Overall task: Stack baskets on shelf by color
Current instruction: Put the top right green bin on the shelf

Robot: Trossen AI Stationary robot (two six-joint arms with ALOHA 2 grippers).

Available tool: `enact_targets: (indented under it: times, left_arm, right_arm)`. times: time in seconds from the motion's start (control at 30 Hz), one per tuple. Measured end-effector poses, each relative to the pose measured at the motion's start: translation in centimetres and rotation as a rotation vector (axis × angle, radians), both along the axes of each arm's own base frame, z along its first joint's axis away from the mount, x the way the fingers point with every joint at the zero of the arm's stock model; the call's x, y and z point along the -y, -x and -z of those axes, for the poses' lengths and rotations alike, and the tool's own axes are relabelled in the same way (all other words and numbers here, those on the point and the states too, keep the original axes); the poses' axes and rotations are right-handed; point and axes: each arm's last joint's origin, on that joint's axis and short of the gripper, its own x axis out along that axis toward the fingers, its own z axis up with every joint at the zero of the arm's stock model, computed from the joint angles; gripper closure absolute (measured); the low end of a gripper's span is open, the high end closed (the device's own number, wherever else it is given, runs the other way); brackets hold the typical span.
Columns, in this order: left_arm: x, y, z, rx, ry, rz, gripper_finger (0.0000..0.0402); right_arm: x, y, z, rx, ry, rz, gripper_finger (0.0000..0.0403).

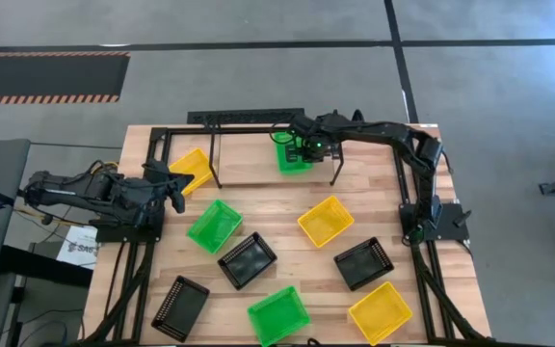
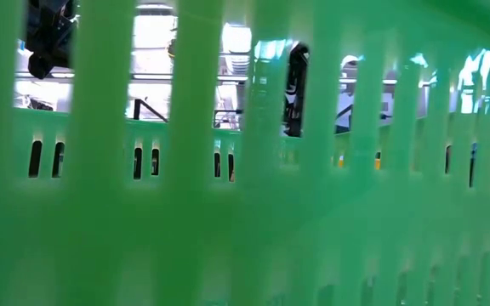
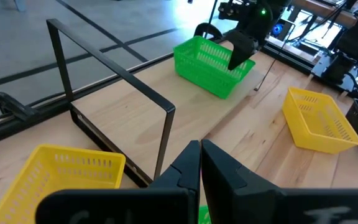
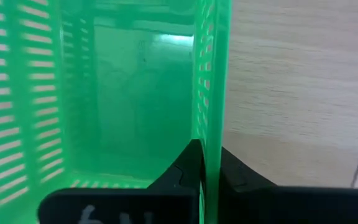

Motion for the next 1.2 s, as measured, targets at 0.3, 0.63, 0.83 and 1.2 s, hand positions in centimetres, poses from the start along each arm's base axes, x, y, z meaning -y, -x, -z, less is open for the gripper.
enact_targets:
  times: [0.3, 0.63, 0.83, 1.2]
  left_arm:
    - [0.0, 0.0, 0.0, 0.000, 0.000, 0.000, 0.0401]
    - [0.0, 0.0, 0.0, 0.000, 0.000, 0.000, 0.0401]
    - [0.0, 0.0, 0.0, 0.000, 0.000, 0.001, 0.0402]
    - [0.0, 0.0, 0.0, -0.002, 0.000, 0.001, 0.0401]
  right_arm:
    - [0.2, -1.2, -2.5, 0.058, 0.076, -0.060, 0.0330]
    - [0.0, -2.0, -3.9, 0.096, 0.109, -0.104, 0.0251]
    - [0.1, -2.3, -4.9, 0.118, 0.148, -0.092, 0.0211]
    - [-0.1, -3.3, -8.5, 0.170, 0.282, -0.140, 0.0218]
